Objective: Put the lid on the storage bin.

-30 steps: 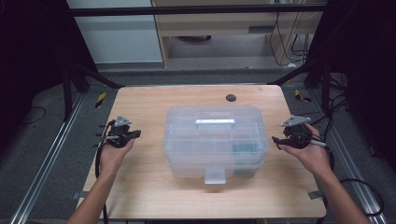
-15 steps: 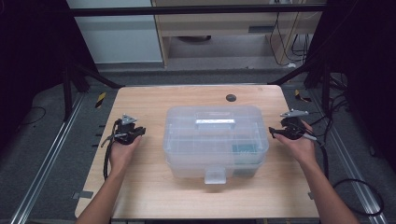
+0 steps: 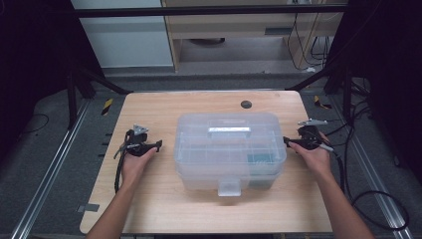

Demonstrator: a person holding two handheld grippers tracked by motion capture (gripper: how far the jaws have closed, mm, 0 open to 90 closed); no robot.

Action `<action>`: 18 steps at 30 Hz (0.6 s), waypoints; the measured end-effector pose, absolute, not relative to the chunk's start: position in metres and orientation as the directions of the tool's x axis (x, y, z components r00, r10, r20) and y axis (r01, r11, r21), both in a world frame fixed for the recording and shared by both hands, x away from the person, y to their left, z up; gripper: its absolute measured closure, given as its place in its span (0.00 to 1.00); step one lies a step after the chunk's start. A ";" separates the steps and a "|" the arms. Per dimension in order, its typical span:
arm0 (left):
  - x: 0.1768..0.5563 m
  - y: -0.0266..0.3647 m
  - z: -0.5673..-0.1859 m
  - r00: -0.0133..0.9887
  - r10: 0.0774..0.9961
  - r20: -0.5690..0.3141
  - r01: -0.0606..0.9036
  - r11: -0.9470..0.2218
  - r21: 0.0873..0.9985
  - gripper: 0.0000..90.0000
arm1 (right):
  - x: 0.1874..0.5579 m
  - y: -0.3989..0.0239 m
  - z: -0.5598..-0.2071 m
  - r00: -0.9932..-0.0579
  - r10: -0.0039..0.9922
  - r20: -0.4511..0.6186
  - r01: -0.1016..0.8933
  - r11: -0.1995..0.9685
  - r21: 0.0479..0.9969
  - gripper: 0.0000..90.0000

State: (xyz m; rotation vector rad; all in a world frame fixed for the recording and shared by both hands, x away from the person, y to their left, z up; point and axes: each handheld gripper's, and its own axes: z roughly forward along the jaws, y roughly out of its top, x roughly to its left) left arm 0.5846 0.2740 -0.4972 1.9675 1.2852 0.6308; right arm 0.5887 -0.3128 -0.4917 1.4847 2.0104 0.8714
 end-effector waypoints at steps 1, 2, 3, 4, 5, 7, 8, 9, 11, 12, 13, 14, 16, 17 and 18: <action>0.585 0.274 -0.498 0.390 0.921 0.027 0.581 -0.269 0.768 0.31 | 0.589 -0.312 -0.492 -0.288 0.958 -0.013 0.644 0.203 0.737 0.21; 0.585 0.274 -0.498 0.389 0.921 0.022 0.582 -0.264 0.769 0.30 | 0.589 -0.312 -0.493 -0.285 0.959 -0.006 0.646 0.196 0.738 0.21; 0.585 0.273 -0.499 0.391 0.920 0.017 0.582 -0.262 0.770 0.29 | 0.590 -0.312 -0.494 -0.284 0.959 -0.011 0.646 0.200 0.737 0.21; 0.585 0.273 -0.499 0.390 0.920 0.016 0.584 -0.261 0.769 0.29 | 0.590 -0.312 -0.494 -0.282 0.959 -0.007 0.646 0.195 0.738 0.20; 0.586 0.273 -0.500 0.392 0.920 0.014 0.586 -0.261 0.767 0.28 | 0.590 -0.312 -0.494 -0.279 0.960 0.001 0.650 0.188 0.736 0.20; 0.587 0.272 -0.502 0.396 0.918 0.005 0.594 -0.260 0.761 0.26 | 0.591 -0.312 -0.496 -0.278 0.961 0.000 0.654 0.189 0.733 0.19; 0.587 0.272 -0.504 0.399 0.917 0.004 0.598 -0.264 0.757 0.24 | 0.592 -0.312 -0.497 -0.278 0.960 -0.001 0.656 0.191 0.731 0.19; 0.588 0.272 -0.505 0.402 0.916 0.001 0.605 -0.266 0.750 0.23 | 0.592 -0.311 -0.497 -0.274 0.962 0.000 0.656 0.187 0.731 0.19; 0.588 0.270 -0.506 0.394 0.919 0.004 0.610 -0.265 0.747 0.20 | 0.592 -0.311 -0.499 -0.269 0.963 0.008 0.660 0.178 0.730 0.18; 0.588 0.269 -0.506 0.393 0.920 0.006 0.613 -0.267 0.743 0.19 | 0.593 -0.310 -0.502 -0.267 0.964 0.008 0.662 0.177 0.729 0.17; 0.588 0.269 -0.506 0.393 0.920 0.006 0.613 -0.267 0.743 0.17 | 0.593 -0.310 -0.502 -0.267 0.964 0.008 0.662 0.177 0.729 0.17; 0.588 0.268 -0.506 0.391 0.920 0.010 0.615 -0.270 0.741 0.17 | 0.593 -0.309 -0.503 -0.263 0.965 0.011 0.664 0.173 0.727 0.17; 0.589 0.266 -0.506 0.394 0.919 0.022 0.615 -0.282 0.736 0.13 | 0.593 -0.307 -0.506 -0.261 0.965 0.012 0.669 0.172 0.723 0.16; 0.589 0.265 -0.506 0.395 0.918 0.023 0.616 -0.283 0.735 0.13 | 0.593 -0.307 -0.506 -0.261 0.965 0.012 0.669 0.172 0.723 0.16; 0.589 0.265 -0.506 0.395 0.918 0.022 0.617 -0.283 0.734 0.13 | 0.593 -0.307 -0.507 -0.257 0.966 0.020 0.670 0.163 0.724 0.15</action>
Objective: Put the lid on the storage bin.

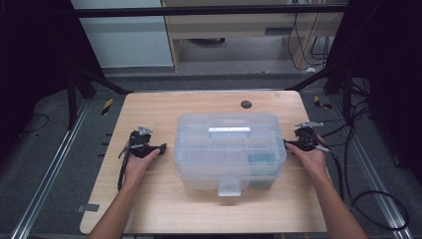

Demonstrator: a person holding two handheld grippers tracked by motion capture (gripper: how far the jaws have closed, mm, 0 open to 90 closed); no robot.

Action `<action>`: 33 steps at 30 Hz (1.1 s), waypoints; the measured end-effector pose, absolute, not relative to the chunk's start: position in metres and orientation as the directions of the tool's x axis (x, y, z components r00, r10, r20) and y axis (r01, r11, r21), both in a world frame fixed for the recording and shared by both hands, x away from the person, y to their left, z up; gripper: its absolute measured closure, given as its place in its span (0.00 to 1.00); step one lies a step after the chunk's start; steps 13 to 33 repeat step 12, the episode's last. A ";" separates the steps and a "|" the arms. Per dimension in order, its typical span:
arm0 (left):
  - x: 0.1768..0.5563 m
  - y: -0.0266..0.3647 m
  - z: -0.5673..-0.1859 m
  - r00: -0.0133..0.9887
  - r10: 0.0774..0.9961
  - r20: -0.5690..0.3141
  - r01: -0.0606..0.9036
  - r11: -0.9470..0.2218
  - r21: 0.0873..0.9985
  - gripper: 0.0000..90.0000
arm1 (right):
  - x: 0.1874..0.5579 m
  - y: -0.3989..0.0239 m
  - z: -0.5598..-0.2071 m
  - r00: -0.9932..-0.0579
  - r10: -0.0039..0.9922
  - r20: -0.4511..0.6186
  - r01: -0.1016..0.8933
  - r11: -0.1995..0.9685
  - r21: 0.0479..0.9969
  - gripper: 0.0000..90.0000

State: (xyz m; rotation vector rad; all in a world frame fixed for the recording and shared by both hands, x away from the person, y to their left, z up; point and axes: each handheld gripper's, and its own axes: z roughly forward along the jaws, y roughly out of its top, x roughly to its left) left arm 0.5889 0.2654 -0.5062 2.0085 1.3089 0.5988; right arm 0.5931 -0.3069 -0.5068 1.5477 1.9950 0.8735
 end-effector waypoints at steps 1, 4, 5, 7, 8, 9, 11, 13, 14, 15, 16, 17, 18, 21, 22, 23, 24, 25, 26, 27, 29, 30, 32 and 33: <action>0.589 0.265 -0.506 0.395 0.918 0.022 0.619 -0.283 0.733 0.12 | 0.593 -0.306 -0.508 -0.252 0.968 0.016 0.664 0.160 0.730 0.14; 0.589 0.265 -0.507 0.393 0.919 0.024 0.626 -0.286 0.726 0.07 | 0.591 -0.303 -0.511 -0.235 0.972 0.005 0.656 0.155 0.739 0.10; 0.588 0.265 -0.507 0.390 0.921 0.024 0.628 -0.285 0.725 0.06 | 0.591 -0.302 -0.511 -0.219 0.976 0.002 0.660 0.146 0.737 0.07; 0.588 0.265 -0.507 0.385 0.923 0.021 0.631 -0.280 0.724 0.06 | 0.590 -0.302 -0.511 -0.204 0.979 0.003 0.669 0.138 0.731 0.04; 0.588 0.265 -0.507 0.383 0.923 0.021 0.632 -0.279 0.723 0.05 | 0.589 -0.300 -0.512 -0.180 0.984 0.000 0.679 0.125 0.723 0.01; 0.588 0.264 -0.507 0.373 0.927 0.023 0.638 -0.275 0.719 0.04 | 0.588 -0.299 -0.512 -0.171 0.985 0.006 0.681 0.113 0.724 0.01; 0.588 0.264 -0.507 0.368 0.929 0.020 0.642 -0.270 0.717 0.02 | 0.587 -0.299 -0.511 -0.168 0.986 0.005 0.683 0.113 0.722 0.01; 0.587 0.264 -0.507 0.367 0.930 0.019 0.645 -0.269 0.715 0.01 | 0.587 -0.299 -0.511 -0.165 0.986 0.003 0.684 0.112 0.721 0.00; 0.587 0.264 -0.507 0.367 0.930 0.019 0.645 -0.269 0.715 0.01 | 0.587 -0.299 -0.511 -0.165 0.986 0.003 0.684 0.112 0.721 0.00; 0.587 0.264 -0.507 0.367 0.930 0.019 0.645 -0.269 0.715 0.01 | 0.587 -0.299 -0.511 -0.165 0.986 0.003 0.684 0.112 0.721 0.00; 0.587 0.264 -0.507 0.367 0.930 0.019 0.645 -0.269 0.715 0.01 | 0.587 -0.299 -0.511 -0.165 0.986 0.003 0.684 0.112 0.721 0.00; 0.587 0.264 -0.507 0.367 0.930 0.019 0.645 -0.269 0.715 0.01 | 0.587 -0.299 -0.511 -0.165 0.986 0.003 0.684 0.112 0.721 0.00; 0.587 0.264 -0.507 0.367 0.930 0.019 0.645 -0.269 0.715 0.01 | 0.587 -0.299 -0.511 -0.165 0.986 0.003 0.684 0.112 0.721 0.00; 0.587 0.264 -0.507 0.367 0.930 0.019 0.645 -0.269 0.715 0.01 | 0.587 -0.299 -0.511 -0.165 0.986 0.003 0.684 0.112 0.721 0.00; 0.587 0.264 -0.507 0.367 0.930 0.019 0.645 -0.269 0.715 0.01 | 0.587 -0.299 -0.511 -0.165 0.986 0.003 0.684 0.112 0.721 0.00; 0.587 0.264 -0.507 0.367 0.930 0.019 0.645 -0.269 0.715 0.01 | 0.587 -0.299 -0.511 -0.165 0.986 0.003 0.684 0.112 0.721 0.00; 0.587 0.264 -0.507 0.367 0.930 0.019 0.645 -0.269 0.715 0.01 | 0.587 -0.299 -0.511 -0.165 0.986 0.003 0.684 0.112 0.721 0.00; 0.587 0.264 -0.507 0.367 0.930 0.019 0.645 -0.269 0.715 0.01 | 0.587 -0.299 -0.511 -0.165 0.986 0.003 0.684 0.112 0.721 0.00; 0.587 0.264 -0.507 0.367 0.930 0.019 0.645 -0.269 0.715 0.01 | 0.587 -0.299 -0.511 -0.165 0.986 0.003 0.684 0.112 0.721 0.00; 0.587 0.264 -0.507 0.367 0.930 0.019 0.645 -0.269 0.715 0.01 | 0.587 -0.299 -0.511 -0.165 0.986 0.003 0.684 0.112 0.721 0.00; 0.587 0.264 -0.507 0.367 0.930 0.019 0.645 -0.269 0.715 0.01 | 0.587 -0.299 -0.511 -0.165 0.986 0.003 0.684 0.112 0.721 0.00; 0.587 0.264 -0.507 0.367 0.930 0.019 0.645 -0.269 0.715 0.01 | 0.587 -0.299 -0.511 -0.165 0.986 0.003 0.684 0.112 0.721 0.00; 0.587 0.264 -0.507 0.367 0.930 0.019 0.645 -0.269 0.715 0.01 | 0.587 -0.299 -0.511 -0.165 0.986 0.003 0.684 0.112 0.721 0.00; 0.587 0.264 -0.507 0.367 0.930 0.019 0.645 -0.269 0.715 0.01 | 0.587 -0.299 -0.511 -0.165 0.986 0.003 0.684 0.112 0.721 0.00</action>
